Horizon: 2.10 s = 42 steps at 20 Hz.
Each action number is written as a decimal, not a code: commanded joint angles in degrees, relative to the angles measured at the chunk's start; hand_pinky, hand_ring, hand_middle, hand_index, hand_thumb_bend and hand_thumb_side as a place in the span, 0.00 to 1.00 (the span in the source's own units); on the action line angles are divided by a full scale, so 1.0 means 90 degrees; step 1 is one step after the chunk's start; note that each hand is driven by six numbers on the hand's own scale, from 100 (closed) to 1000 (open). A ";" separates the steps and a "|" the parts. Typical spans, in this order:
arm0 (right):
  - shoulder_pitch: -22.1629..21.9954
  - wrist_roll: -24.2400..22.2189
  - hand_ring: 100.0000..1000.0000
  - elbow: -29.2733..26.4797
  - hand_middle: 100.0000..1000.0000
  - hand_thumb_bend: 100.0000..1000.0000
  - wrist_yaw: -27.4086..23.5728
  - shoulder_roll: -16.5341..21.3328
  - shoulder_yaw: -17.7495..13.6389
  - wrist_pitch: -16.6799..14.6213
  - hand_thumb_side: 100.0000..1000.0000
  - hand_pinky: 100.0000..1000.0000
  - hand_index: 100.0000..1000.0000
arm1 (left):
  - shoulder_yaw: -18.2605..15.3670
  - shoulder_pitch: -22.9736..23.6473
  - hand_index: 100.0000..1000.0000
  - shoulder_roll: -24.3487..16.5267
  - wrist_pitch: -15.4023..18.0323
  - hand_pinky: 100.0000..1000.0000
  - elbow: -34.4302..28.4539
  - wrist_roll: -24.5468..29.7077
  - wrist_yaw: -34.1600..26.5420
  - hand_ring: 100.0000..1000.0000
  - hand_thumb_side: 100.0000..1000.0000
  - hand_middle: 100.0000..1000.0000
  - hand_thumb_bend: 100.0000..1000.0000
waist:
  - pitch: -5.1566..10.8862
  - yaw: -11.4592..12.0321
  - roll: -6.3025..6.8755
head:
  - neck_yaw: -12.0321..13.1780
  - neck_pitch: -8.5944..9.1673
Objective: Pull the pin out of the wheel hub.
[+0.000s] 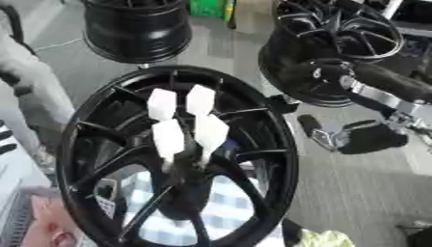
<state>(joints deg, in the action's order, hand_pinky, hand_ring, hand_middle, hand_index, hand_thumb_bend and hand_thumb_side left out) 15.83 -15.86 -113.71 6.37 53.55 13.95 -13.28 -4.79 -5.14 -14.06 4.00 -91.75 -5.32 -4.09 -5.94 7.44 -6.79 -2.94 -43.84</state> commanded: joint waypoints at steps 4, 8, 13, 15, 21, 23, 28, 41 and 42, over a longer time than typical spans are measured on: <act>0.0469 -0.0229 0.77 -0.0037 0.85 0.00 -0.0194 -0.0142 0.0267 0.0095 0.33 0.72 0.97 | 0.0038 -0.0117 0.85 -0.0121 0.0016 0.71 -0.0116 0.0108 0.0031 0.77 0.82 0.76 0.00 | 0.0024 0.0035 0.0016 | -0.0038 -0.0031; 0.0755 -0.0398 0.78 0.0067 0.86 0.00 -0.0238 -0.0341 0.0487 0.0076 0.33 0.72 0.97 | 0.0050 -0.0139 0.85 -0.0118 0.0015 0.72 -0.0119 0.0131 0.0050 0.77 0.82 0.76 0.00 | -0.0001 0.0069 -0.0010 | -0.0054 -0.0031; 0.1007 -0.0642 0.79 0.0205 0.87 0.00 -0.0193 -0.0522 0.0704 0.0035 0.20 0.73 0.97 | 0.0061 -0.0154 0.85 -0.0118 0.0012 0.72 -0.0121 0.0141 0.0061 0.77 0.82 0.76 0.00 | -0.0014 0.0109 -0.0033 | -0.0062 -0.0031; 0.1087 -0.0788 0.80 0.0240 0.88 0.00 -0.0117 -0.0574 0.0786 0.0021 0.10 0.74 0.97 | 0.0069 -0.0159 0.85 -0.0114 0.0009 0.72 -0.0116 0.0147 0.0062 0.77 0.82 0.76 0.00 | -0.0012 0.0120 -0.0037 | -0.0066 -0.0031; 0.1306 -0.1162 0.81 0.0322 0.89 0.00 0.0160 -0.0735 0.0940 -0.0040 0.07 0.75 0.97 | 0.0085 -0.0175 0.85 -0.0107 0.0008 0.72 -0.0098 0.0169 0.0063 0.77 0.83 0.76 0.00 | -0.0013 0.0153 -0.0051 | -0.0072 -0.0031; 0.1352 -0.1229 0.81 0.0380 0.89 0.00 0.0212 -0.0791 0.0990 -0.0053 0.08 0.75 0.97 | 0.0091 -0.0185 0.85 -0.0109 0.0011 0.72 -0.0099 0.0175 0.0062 0.77 0.83 0.76 0.00 | -0.0020 0.0171 -0.0058 | -0.0073 -0.0031; 0.1444 -0.1304 0.81 0.0541 0.89 0.00 0.0292 -0.0908 0.1072 -0.0089 0.18 0.75 0.97 | 0.0097 -0.0199 0.85 -0.0110 0.0012 0.72 -0.0098 0.0184 0.0062 0.77 0.83 0.76 0.00 | -0.0033 0.0197 -0.0069 | -0.0078 -0.0031; 0.1740 -0.1424 0.84 0.0930 0.89 0.00 0.0508 -0.1296 0.1271 -0.0193 0.37 0.77 0.97 | 0.0114 -0.0226 0.85 -0.0109 0.0011 0.71 -0.0095 0.0207 0.0071 0.78 0.83 0.76 0.00 | -0.0063 0.0216 -0.0074 | -0.0112 -0.0031; 0.1758 -0.1430 0.84 0.0944 0.89 0.00 0.0528 -0.1317 0.1277 -0.0201 0.37 0.77 0.97 | 0.0115 -0.0225 0.85 -0.0109 0.0011 0.71 -0.0097 0.0209 0.0072 0.78 0.83 0.76 0.00 | -0.0063 0.0216 -0.0073 | -0.0118 -0.0031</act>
<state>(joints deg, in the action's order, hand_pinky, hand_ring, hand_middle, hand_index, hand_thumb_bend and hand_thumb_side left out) 30.75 -28.49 -105.15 10.61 40.98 25.84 -14.90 -3.76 -6.54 -14.06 3.98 -91.75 -3.60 -3.71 -7.06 9.42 -7.88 -3.78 -43.84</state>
